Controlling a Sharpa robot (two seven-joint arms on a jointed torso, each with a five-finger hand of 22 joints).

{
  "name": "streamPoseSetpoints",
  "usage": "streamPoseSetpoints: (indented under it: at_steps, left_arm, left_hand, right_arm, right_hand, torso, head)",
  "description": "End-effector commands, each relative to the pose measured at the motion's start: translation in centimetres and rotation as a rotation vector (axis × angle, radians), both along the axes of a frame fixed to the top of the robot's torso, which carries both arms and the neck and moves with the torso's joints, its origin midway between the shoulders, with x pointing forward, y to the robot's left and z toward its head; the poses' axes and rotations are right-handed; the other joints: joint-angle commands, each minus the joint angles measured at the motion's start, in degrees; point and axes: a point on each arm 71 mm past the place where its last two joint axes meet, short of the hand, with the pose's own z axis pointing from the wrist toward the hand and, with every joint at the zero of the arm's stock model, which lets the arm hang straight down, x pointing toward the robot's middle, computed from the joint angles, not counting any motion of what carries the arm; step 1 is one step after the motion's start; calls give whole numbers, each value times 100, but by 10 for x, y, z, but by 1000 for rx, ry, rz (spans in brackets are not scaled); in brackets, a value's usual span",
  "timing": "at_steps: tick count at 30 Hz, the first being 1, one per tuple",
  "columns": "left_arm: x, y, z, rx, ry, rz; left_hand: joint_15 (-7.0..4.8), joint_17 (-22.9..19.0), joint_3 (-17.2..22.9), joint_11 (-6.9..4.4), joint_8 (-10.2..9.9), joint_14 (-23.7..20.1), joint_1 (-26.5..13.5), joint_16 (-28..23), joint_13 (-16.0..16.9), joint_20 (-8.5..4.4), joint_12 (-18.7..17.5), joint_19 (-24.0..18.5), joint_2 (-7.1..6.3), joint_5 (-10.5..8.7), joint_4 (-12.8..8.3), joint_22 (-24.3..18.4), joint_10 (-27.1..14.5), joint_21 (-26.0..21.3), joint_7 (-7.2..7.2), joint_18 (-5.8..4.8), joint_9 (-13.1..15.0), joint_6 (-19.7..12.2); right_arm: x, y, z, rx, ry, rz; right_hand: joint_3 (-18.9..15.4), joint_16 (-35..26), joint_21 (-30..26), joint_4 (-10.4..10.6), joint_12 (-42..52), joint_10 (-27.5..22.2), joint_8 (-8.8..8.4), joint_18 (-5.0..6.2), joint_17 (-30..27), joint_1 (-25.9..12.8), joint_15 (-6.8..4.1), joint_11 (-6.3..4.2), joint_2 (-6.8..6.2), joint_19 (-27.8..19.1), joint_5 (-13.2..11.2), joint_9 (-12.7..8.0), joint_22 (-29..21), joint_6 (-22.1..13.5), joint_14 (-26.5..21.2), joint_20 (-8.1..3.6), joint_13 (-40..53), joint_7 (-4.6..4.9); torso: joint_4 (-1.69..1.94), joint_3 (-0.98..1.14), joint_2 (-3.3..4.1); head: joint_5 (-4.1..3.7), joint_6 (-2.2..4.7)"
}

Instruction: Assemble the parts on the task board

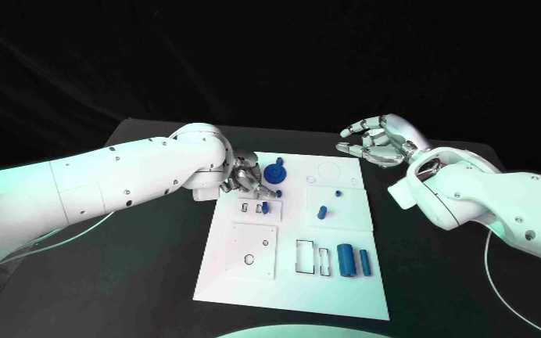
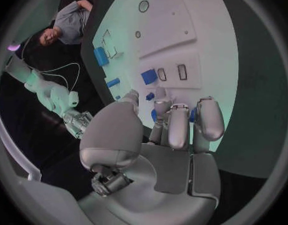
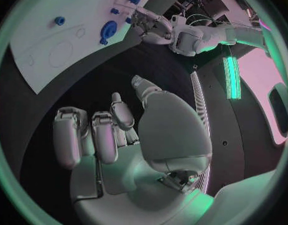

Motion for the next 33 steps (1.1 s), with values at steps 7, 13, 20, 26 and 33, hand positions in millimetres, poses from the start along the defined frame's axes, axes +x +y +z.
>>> streamPoseSetpoints:
  at_steps: [7,13,20,26,33]
  left_arm:
    - [-3,-3,-5,26,73,-41]
    - [-2,-5,-6,25,79,-42]
    - [-2,-8,-8,26,87,-43]
    - [-2,-9,-10,24,91,-42]
    - [-2,-11,-12,19,100,-41]
  left_hand:
    - [-6,-27,-31,-2,38,116,-7,-46,-26,26,-48,-22,67,33,-3,-27,-83,19,-12,-80,37,-66]
    - [-4,-31,-24,-1,44,111,76,-52,-26,31,-46,-24,96,61,-9,-19,-93,22,-12,-81,61,-83]
    - [-5,-28,-21,-3,53,110,172,-51,-18,34,-36,-20,99,74,-11,-4,-92,29,-15,-83,85,-89]
    - [-6,-28,5,-5,52,108,307,-54,-16,36,-28,-23,125,100,-12,5,-97,34,-16,-83,112,-107]
    - [-7,-26,42,-7,46,108,436,-55,-10,37,-19,-20,136,108,-14,20,-96,41,-17,-85,130,-116]
  right_arm:
    - [0,1,-2,-7,15,14]
    - [0,2,-2,-9,22,15]
    - [1,3,-2,-8,18,15]
    - [1,3,-3,-8,18,15]
    - [1,4,-3,-9,21,17]
  right_hand:
    - [4,-35,-28,41,-32,-37,21,21,706,12,-28,-9,-6,23,53,5,880,22,417,-5,-11,-9]
    - [5,-36,-35,44,-33,-37,21,23,704,14,-28,-10,-4,18,63,5,875,22,416,-5,-12,-9]
    - [14,-39,-39,57,-31,-31,26,24,699,25,-32,-14,7,18,119,4,874,25,415,-9,-7,-12]
    - [19,-41,-43,60,-37,-37,28,25,694,32,-33,-15,10,15,143,4,871,26,414,-10,-16,-13]
    - [21,-42,-46,61,-37,-35,28,26,692,37,-34,-16,11,13,160,4,869,26,414,-11,-15,-13]
  torso:
    - [4,-4,4]
    - [4,-7,2]
    - [-1,-7,3]
    - [-1,-5,7]
    - [-3,-2,8]
  head:
    - [-7,-11]
    - [-19,0]
    - [-18,-10]
    - [-26,-27]
    - [-33,-43]
